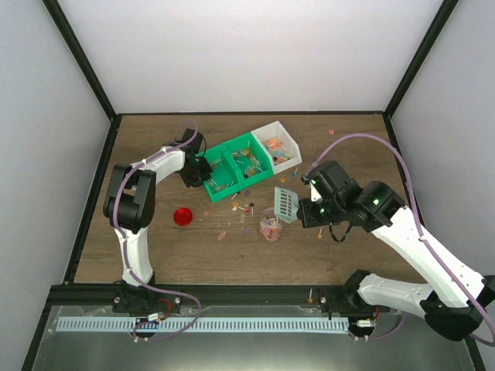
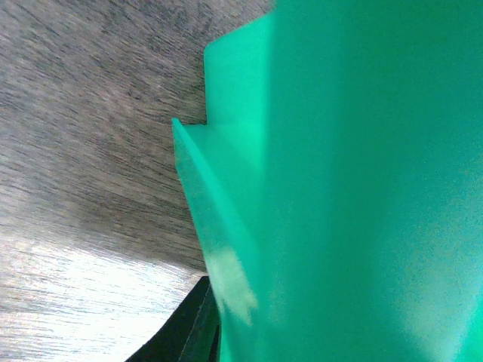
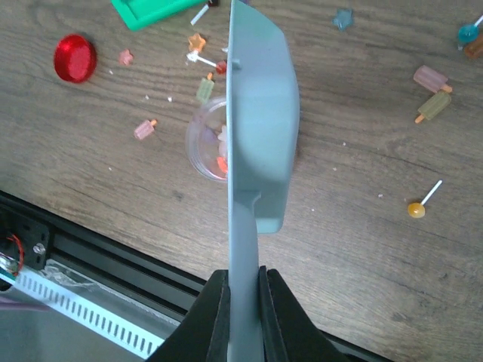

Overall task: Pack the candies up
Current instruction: Scoop the fake candies from the storage box.

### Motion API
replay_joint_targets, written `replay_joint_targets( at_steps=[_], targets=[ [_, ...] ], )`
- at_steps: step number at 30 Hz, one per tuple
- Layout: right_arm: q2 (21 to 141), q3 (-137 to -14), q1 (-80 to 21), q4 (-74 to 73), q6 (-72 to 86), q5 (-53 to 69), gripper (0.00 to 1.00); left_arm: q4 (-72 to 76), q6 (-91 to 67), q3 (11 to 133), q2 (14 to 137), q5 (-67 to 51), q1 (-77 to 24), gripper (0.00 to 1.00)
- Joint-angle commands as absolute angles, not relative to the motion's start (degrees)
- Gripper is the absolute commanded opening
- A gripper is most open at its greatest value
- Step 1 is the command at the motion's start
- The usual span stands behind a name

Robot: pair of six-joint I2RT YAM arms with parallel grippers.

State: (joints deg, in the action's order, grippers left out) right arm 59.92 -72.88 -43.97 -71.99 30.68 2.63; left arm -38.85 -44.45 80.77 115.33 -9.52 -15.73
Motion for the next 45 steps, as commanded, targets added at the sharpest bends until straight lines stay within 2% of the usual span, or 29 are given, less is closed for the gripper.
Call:
replay_joint_targets(
  at_steps=[1, 5, 9, 14, 18, 19, 21, 24, 34, 45],
  targets=[
    [58.3, -79.1, -44.3, -70.8, 33.8, 0.5, 0.01, -38.8, -44.3, 80.0, 116.2, -10.1, -15.1, 0.2],
    [60.7, -84.8, -41.0, -69.7, 34.0, 0.0, 0.01, -39.1, -43.9, 80.3, 115.4, -10.4, -15.1, 0.21],
    [64.7, -87.4, -32.0, -67.0, 33.1, 0.1, 0.01, -40.6, -43.1, 82.0, 114.6, -10.4, -15.2, 0.34],
    [70.9, -87.5, -15.4, -57.3, 33.3, 16.6, 0.01, -43.1, -43.9, 84.7, 112.5, -8.5, -15.4, 0.43],
    [77.8, -89.2, -11.1, -51.6, 37.0, 20.2, 0.01, -46.0, -45.6, 87.5, 111.3, -4.8, -15.8, 0.54],
    [79.7, -89.7, -10.6, -50.5, 37.9, 20.8, 0.01, -46.7, -46.2, 88.3, 111.2, -3.7, -16.0, 0.59],
    [83.3, -90.3, -10.4, -47.4, 39.2, 22.2, 0.01, -47.2, -47.0, 89.8, 111.2, -1.8, -16.7, 0.86],
    [89.1, -91.7, -10.4, -43.4, 41.7, 24.5, 0.01, -47.4, -47.3, 93.0, 112.5, -1.2, -18.4, 1.0],
    [101.7, -100.1, -10.3, -41.5, 49.3, 23.9, 0.01, -51.9, -49.2, 106.7, 122.8, -1.0, -24.1, 1.0],
    [105.1, -100.7, -8.3, -42.5, 51.2, 22.4, 0.01, -54.8, -52.4, 114.5, 127.9, 0.2, -25.0, 0.97]
  ],
)
